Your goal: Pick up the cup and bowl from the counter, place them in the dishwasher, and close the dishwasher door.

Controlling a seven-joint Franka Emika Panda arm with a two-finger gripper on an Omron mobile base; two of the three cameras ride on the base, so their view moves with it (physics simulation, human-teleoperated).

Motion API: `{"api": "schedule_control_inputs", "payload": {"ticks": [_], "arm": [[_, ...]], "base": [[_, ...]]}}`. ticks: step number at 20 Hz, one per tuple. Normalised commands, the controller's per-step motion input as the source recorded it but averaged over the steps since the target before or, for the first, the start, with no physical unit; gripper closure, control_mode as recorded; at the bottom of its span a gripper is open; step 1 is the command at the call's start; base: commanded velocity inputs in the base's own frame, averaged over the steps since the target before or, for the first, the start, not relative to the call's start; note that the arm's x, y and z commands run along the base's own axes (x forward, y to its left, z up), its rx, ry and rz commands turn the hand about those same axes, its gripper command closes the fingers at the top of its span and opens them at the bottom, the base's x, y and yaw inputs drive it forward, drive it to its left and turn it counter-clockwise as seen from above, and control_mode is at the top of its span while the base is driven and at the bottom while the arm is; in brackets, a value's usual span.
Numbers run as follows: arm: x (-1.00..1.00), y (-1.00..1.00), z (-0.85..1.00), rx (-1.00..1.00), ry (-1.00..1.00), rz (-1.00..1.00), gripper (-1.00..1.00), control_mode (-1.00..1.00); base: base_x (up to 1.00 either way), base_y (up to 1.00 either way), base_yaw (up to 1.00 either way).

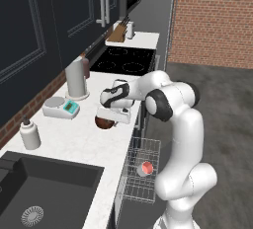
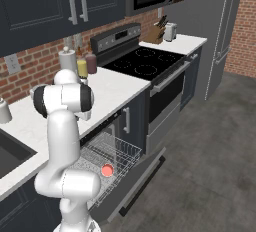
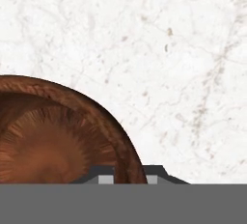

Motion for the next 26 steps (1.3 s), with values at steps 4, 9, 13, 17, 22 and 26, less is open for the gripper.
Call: {"api": "schedule_control_inputs", "payload": {"ticks": [4,9,13,17,22,26], "arm": [[-0.07,-0.31,0.0,0.0,0.0,0.0,1.0,-1.0],[-0.25,-0.82,0.18,0.0,-0.01,0.03,1.0,-1.0],[0.0,-0.79,0.6,0.01,-0.09,0.16,1.0,-1.0],[-0.06,-0.95,0.49,0.0,-0.1,0.16,1.0,-1.0],[-0.13,-1.0,0.02,0.02,-0.06,0.25,1.0,-1.0],[-0.8,-0.99,-0.03,0.05,-0.17,0.29,1.0,-1.0]], "base": [[0.0,0.0,0.0],[0.0,0.0,0.0],[0.0,0.0,0.0],[0.0,0.0,0.0],[0.0,0.0,0.0],[0.0,0.0,0.0]]}}
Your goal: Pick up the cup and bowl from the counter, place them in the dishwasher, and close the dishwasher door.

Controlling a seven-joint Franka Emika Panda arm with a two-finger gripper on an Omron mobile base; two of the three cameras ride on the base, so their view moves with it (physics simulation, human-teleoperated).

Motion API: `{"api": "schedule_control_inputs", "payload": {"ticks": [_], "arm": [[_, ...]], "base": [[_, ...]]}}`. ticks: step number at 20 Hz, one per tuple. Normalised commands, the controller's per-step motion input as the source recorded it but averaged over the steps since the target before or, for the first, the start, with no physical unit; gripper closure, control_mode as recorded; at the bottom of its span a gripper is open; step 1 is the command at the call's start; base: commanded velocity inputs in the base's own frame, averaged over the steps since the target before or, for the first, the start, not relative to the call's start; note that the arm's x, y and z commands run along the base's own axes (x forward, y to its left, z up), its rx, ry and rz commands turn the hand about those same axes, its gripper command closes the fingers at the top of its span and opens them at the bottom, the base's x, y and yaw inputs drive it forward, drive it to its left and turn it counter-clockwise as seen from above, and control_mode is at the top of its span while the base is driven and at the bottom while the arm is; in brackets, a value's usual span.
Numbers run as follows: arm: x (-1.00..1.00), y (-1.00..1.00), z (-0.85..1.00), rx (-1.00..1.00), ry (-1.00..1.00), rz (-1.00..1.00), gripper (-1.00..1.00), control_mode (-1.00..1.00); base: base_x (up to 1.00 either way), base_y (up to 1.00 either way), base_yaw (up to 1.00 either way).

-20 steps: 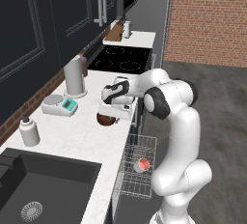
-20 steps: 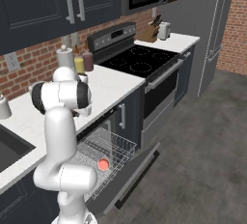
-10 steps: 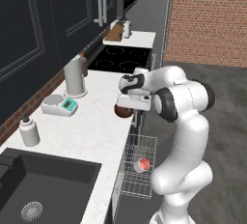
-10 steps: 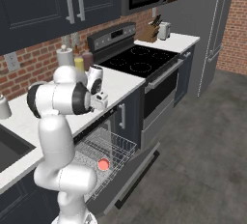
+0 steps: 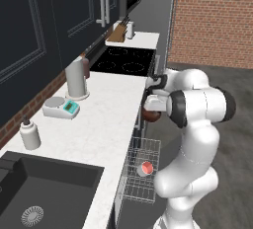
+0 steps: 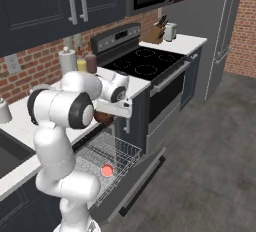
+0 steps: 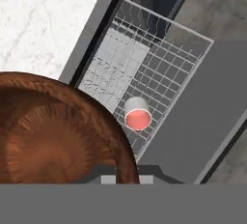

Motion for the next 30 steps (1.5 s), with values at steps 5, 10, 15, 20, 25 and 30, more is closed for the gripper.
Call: {"api": "schedule_control_inputs", "payload": {"ticks": [5,10,15,20,25,30], "arm": [[-1.0,-0.62,0.0,0.05,-0.24,0.3,1.0,-1.0],[-1.0,-0.29,-0.07,0.14,-0.28,0.21,1.0,-1.0],[-0.44,-0.07,0.0,0.17,-0.11,0.12,1.0,-1.0],[0.27,-0.01,-0.07,0.22,0.0,0.2,1.0,-1.0],[0.85,-0.1,-0.33,0.19,0.04,0.24,1.0,-1.0],[0.51,-0.34,-0.4,0.21,0.01,0.36,1.0,-1.0]], "base": [[0.0,0.0,0.0],[0.0,0.0,0.0],[0.0,0.0,0.0],[0.0,0.0,0.0],[0.0,0.0,0.0],[0.0,0.0,0.0]]}}
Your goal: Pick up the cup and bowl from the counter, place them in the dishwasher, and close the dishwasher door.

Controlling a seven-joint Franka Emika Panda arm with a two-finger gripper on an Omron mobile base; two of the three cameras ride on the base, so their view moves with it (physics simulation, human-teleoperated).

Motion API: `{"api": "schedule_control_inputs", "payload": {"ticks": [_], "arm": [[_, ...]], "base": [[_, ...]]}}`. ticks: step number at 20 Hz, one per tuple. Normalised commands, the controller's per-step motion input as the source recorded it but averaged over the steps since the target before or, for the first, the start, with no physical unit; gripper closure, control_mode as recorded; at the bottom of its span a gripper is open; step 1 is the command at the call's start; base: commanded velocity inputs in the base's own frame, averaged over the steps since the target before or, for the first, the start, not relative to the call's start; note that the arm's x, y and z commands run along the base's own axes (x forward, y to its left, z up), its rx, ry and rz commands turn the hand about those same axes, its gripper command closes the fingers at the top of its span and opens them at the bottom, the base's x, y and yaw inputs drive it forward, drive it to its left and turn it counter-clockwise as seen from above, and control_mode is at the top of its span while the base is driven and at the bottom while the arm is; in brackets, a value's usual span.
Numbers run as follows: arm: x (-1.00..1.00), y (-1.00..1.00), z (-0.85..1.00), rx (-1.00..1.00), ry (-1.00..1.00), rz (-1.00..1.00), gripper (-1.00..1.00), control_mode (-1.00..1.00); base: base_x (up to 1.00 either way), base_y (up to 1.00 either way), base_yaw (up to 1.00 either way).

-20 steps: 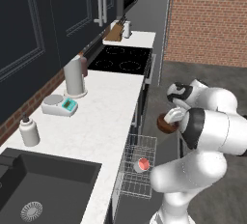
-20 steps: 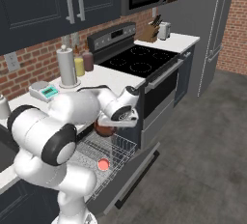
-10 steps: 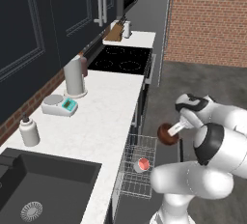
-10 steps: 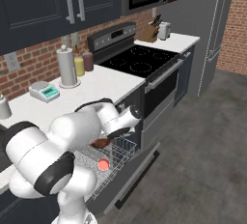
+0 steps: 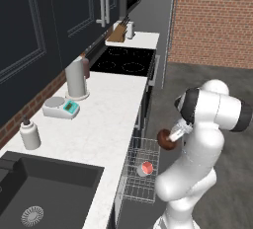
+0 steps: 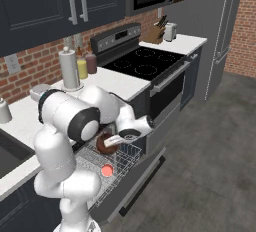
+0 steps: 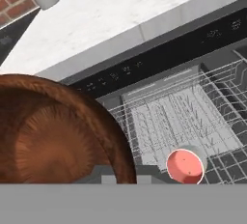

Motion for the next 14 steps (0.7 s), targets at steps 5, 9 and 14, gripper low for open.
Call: {"api": "schedule_control_inputs", "payload": {"ticks": [5,9,14], "arm": [[0.4,-0.16,-0.32,0.12,0.0,0.23,1.0,-1.0],[0.58,0.07,-0.29,0.0,0.0,0.0,1.0,-1.0],[0.51,0.08,-0.34,0.0,0.0,0.0,1.0,-1.0]], "base": [[0.0,0.0,0.0],[0.0,0.0,0.0],[0.0,0.0,0.0]]}}
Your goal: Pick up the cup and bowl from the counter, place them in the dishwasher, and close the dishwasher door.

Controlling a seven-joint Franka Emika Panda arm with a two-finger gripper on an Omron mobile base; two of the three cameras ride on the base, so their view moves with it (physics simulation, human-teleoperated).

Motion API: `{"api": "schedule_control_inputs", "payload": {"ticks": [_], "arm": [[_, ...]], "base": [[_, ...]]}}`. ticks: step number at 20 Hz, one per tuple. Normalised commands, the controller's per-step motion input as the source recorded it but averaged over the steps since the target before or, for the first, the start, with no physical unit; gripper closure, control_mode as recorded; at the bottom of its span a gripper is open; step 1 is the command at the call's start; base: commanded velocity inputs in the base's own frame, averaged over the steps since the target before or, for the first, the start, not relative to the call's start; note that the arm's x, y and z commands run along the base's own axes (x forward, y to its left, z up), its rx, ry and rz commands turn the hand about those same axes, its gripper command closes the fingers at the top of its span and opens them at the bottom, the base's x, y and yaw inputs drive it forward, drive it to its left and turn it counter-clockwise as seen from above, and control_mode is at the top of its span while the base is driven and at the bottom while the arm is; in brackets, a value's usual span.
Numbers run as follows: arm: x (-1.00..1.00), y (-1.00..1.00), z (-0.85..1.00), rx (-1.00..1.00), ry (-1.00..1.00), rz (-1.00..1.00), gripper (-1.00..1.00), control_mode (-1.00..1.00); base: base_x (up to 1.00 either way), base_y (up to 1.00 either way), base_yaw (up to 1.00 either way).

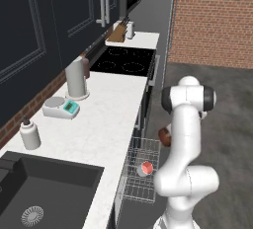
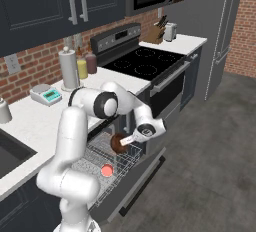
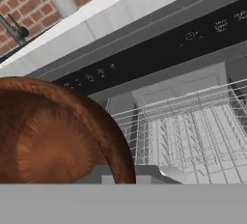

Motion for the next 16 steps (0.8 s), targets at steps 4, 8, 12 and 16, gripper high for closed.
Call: {"api": "schedule_control_inputs", "payload": {"ticks": [4,8,12,16], "arm": [[0.11,0.33,-0.46,-0.01,-0.02,-0.01,1.0,-1.0],[0.0,0.51,-0.39,-0.05,-0.07,-0.07,1.0,-1.0],[0.06,0.31,-0.28,-0.04,-0.06,-0.1,1.0,-1.0],[0.33,0.0,-0.26,-0.03,0.05,-0.11,1.0,-1.0]], "base": [[0.0,0.0,0.0],[0.0,0.0,0.0],[0.0,0.0,0.0],[0.0,0.0,0.0]]}}
